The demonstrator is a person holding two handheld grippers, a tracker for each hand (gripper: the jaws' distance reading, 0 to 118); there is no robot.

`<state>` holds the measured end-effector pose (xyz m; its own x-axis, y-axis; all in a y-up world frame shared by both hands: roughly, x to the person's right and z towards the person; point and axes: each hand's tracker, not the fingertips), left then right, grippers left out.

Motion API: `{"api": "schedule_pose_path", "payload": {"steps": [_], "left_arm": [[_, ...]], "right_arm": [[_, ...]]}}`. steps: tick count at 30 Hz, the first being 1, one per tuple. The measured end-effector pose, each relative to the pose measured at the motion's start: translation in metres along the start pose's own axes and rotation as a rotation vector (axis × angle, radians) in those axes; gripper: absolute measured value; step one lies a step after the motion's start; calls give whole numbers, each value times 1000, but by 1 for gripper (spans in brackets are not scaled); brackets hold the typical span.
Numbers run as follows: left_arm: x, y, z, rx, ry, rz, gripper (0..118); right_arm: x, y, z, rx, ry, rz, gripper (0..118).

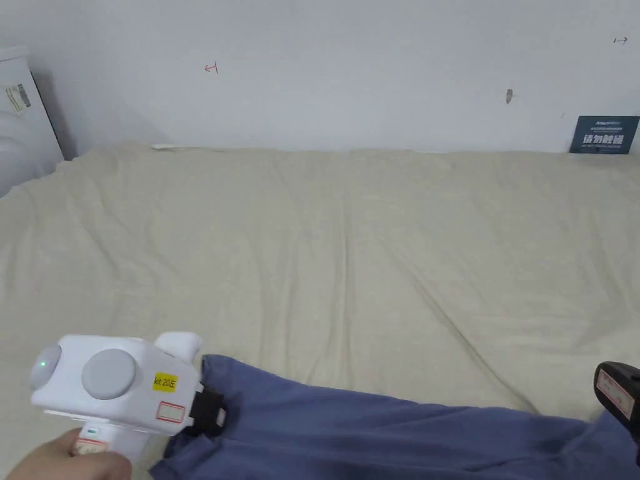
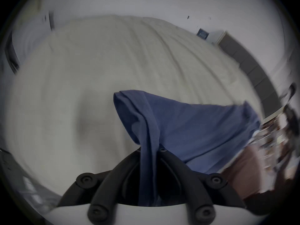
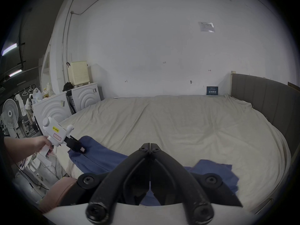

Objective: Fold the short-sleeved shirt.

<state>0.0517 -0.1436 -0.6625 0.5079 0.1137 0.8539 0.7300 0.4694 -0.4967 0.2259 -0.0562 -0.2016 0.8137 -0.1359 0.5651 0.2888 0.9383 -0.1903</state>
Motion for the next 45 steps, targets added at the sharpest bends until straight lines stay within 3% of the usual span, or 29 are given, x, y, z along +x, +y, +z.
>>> {"api": "schedule_pose_path", "payload": {"steps": [3,5,8,14,15,17,18,22,24,29,31,32,33,34,35,39,45], "left_arm": [[-11,1,14,-17,169,-51,5],[-12,3,20,-29,194,-34,5],[12,10,29,-18,119,-19,5],[112,36,-4,-75,-213,-9,7],[131,39,-17,-88,-246,-31,18],[162,44,-36,-112,-340,-36,90],[174,48,-44,-132,-390,-25,114],[196,56,-44,-139,-552,32,117],[190,57,-34,-133,-555,43,117],[147,51,2,-41,-350,22,117],[131,45,10,3,-232,0,112],[124,40,13,41,-192,-9,99],[120,37,13,60,-161,-20,74],[118,34,8,45,-121,-20,30],[118,32,2,30,-92,-12,0],[130,24,-27,-49,-207,-27,0],[178,19,-66,-130,-210,-129,0]], "right_arm": [[1,-2,-1,7,6,-14,0],[2,-5,-1,6,11,-24,0],[2,-5,-1,2,12,-43,0],[5,-3,-36,-22,7,-87,0],[10,-6,-37,-28,3,-95,0],[21,-13,-36,-34,0,-106,0],[24,-14,-35,-36,-4,-109,0],[49,-30,-34,-47,-23,-111,0],[34,-22,-28,-50,-28,-113,0],[34,-22,-28,-59,-30,-130,0],[34,-21,-29,-61,-26,-136,0],[34,-20,-30,-61,-23,-136,0],[32,-20,-30,-63,-19,-134,0],[30,-20,-31,-65,-16,-129,0],[32,-19,-31,-66,-15,-124,0],[29,-19,-32,-74,-4,-106,0],[27,-20,-33,-92,-5,-72,0]]}}
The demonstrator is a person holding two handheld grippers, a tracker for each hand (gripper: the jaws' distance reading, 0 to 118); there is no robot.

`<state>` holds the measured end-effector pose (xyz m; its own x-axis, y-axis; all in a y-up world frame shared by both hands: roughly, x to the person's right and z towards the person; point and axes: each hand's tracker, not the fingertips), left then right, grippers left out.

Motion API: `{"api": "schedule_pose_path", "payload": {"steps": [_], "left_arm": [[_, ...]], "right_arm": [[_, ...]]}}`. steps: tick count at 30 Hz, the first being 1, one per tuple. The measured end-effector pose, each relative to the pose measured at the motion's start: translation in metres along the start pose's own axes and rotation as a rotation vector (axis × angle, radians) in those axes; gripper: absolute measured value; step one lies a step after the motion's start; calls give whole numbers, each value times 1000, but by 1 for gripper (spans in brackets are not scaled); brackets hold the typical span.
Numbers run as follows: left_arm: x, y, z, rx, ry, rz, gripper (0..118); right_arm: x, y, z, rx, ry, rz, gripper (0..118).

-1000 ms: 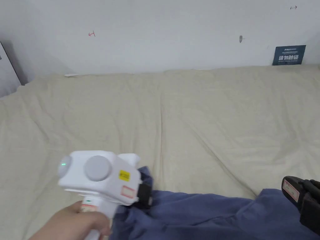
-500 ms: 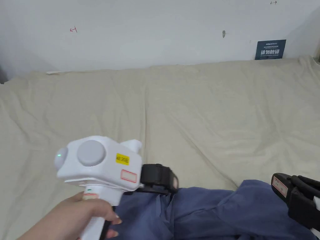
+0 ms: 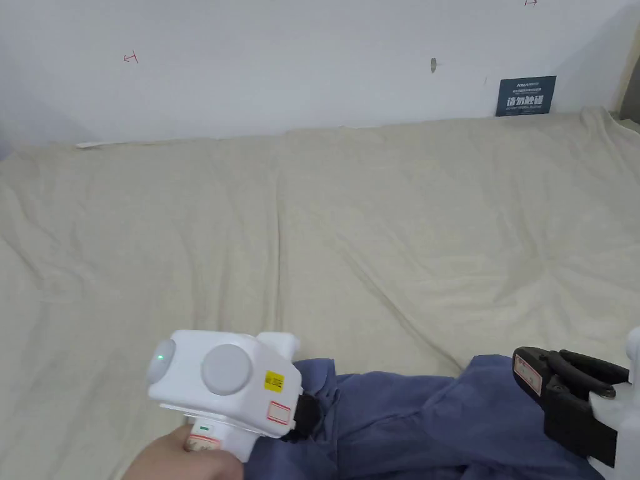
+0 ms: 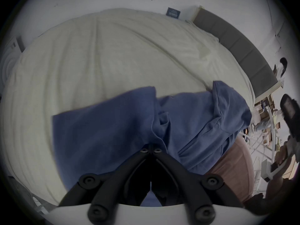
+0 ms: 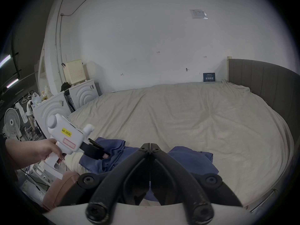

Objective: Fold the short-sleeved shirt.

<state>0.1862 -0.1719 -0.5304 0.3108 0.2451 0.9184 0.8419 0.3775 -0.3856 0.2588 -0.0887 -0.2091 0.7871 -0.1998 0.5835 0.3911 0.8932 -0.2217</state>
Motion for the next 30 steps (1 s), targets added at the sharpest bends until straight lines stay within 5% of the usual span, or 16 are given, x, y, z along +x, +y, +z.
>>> {"api": "schedule_pose_path", "payload": {"steps": [4,10,20,21,23,25,30], "left_arm": [[27,-2,2,27,-65,-90,0],[29,-9,16,-10,-537,-85,0],[-144,-32,95,232,-487,343,0],[-156,-37,94,204,-508,352,5],[-181,-51,88,189,-577,410,43],[-194,-63,75,177,-645,470,114],[-212,-77,51,211,-698,511,118]], "right_arm": [[2,0,0,-6,-5,-6,0],[3,0,-5,-15,-8,-28,0],[3,1,-10,-36,-19,-11,0],[3,1,-11,-37,-19,-15,0],[2,2,-13,-39,-19,-25,0],[0,2,-16,-44,-24,-27,0],[-6,4,-22,-61,-12,-43,0]]}}
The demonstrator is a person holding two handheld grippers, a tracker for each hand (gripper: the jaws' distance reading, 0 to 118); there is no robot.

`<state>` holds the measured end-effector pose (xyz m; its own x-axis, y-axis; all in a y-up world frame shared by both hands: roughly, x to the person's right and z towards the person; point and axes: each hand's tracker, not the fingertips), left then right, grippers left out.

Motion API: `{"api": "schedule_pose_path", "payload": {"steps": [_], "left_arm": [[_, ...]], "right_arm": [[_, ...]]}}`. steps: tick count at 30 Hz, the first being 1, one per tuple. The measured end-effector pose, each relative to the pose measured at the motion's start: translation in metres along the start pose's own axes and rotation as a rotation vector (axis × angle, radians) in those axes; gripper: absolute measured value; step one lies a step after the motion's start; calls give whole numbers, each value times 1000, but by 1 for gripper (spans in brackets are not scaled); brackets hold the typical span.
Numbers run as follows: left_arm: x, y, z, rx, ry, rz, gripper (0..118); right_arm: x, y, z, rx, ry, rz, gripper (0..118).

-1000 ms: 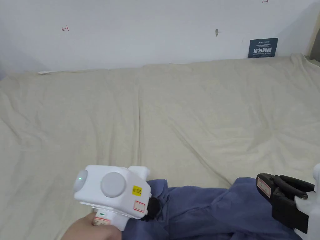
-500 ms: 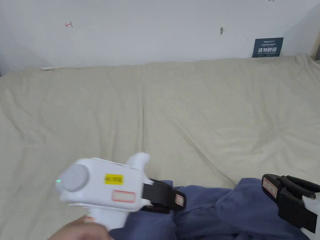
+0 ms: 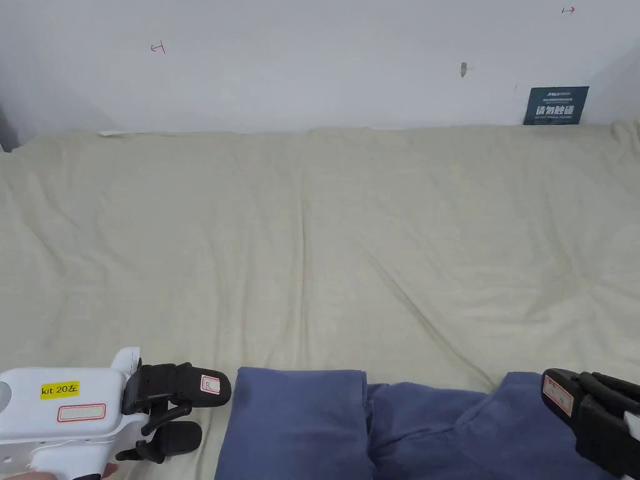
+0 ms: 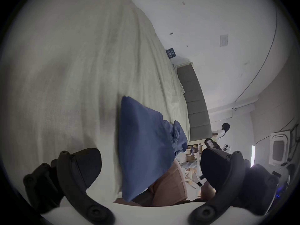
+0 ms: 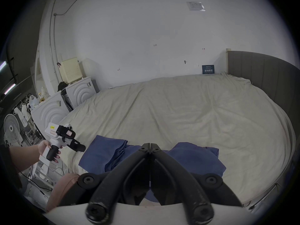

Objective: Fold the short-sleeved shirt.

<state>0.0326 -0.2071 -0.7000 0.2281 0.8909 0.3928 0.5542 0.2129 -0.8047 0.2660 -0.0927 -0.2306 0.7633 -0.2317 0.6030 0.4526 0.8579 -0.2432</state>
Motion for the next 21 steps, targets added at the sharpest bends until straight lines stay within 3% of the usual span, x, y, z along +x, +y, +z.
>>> {"api": "schedule_pose_path", "payload": {"steps": [3,5,7,8,10,12,13,15,16,17,21], "left_arm": [[-15,-2,-24,-43,-23,13,118],[-11,-1,-29,-16,-138,22,118],[-17,-1,-52,-71,-212,136,118],[-15,-4,-60,-96,-208,138,118],[-13,4,-73,-118,-142,6,118],[0,4,-77,-87,-1,-59,115],[5,4,-77,-42,51,-80,93],[26,-17,-93,-20,391,-168,11],[23,-19,-94,-20,405,-194,12],[28,-21,-94,-56,291,-166,12],[63,-19,-95,-53,462,-308,12]], "right_arm": [[-5,-1,-2,-12,-19,50,0],[-8,-2,-3,-18,-18,64,0],[-9,-4,-4,-22,-11,62,0],[-9,-4,-5,-22,-9,58,0],[-9,-5,-7,-26,-5,40,0],[-8,-5,-8,-29,-5,24,0],[-7,-5,-7,-29,-4,20,0],[-5,-6,-6,-26,-5,19,0],[-3,-7,-6,-26,-9,22,0],[-2,-7,-6,-26,-12,23,0],[5,-8,-6,-26,-14,4,0]]}}
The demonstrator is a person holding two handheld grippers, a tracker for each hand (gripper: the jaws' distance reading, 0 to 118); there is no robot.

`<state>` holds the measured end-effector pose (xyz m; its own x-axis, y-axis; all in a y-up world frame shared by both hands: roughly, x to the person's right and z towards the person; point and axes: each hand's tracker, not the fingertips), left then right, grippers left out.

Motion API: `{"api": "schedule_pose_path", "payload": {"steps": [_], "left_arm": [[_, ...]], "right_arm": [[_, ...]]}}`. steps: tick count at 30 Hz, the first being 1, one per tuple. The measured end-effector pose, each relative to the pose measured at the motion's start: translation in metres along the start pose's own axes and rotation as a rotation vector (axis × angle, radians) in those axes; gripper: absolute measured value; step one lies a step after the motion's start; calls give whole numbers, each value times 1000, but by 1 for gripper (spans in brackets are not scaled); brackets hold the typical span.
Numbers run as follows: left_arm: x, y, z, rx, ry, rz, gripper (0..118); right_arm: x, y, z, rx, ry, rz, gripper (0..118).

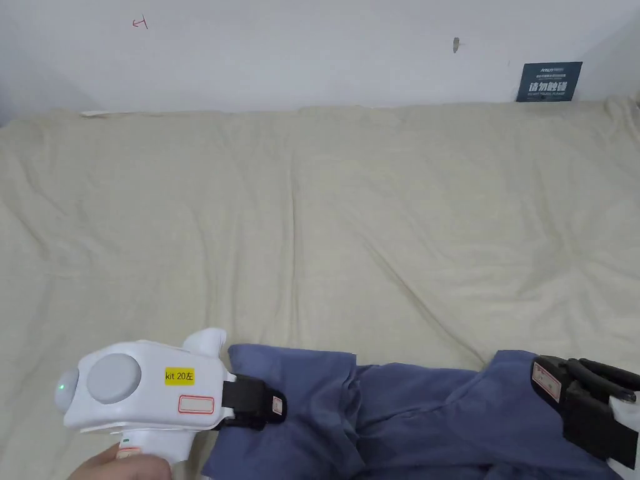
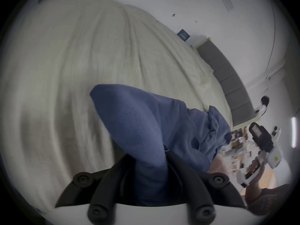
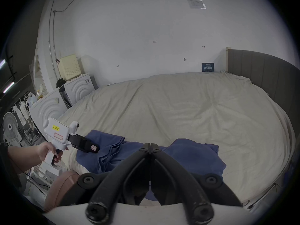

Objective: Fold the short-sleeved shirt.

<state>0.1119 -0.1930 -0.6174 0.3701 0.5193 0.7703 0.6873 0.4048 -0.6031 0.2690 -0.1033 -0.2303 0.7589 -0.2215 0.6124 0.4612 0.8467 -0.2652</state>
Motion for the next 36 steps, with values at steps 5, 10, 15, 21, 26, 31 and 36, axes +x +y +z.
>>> {"api": "schedule_pose_path", "payload": {"steps": [5,10,15,21,26,31,36], "left_arm": [[18,14,48,59,336,-174,12],[42,21,84,61,521,-223,12],[114,25,55,-31,338,-293,12],[182,41,-45,-181,58,-234,12],[194,46,-99,-260,-192,-38,82],[190,55,-61,-211,-362,-44,116],[176,56,2,-49,-108,-189,116]], "right_arm": [[7,3,5,25,5,-14,0],[13,5,10,42,11,-25,0],[21,5,14,55,17,-54,0],[31,2,24,71,7,-78,0],[44,-1,31,79,-28,-111,0],[59,-1,31,74,-47,-154,0],[65,2,25,78,-54,-185,0]]}}
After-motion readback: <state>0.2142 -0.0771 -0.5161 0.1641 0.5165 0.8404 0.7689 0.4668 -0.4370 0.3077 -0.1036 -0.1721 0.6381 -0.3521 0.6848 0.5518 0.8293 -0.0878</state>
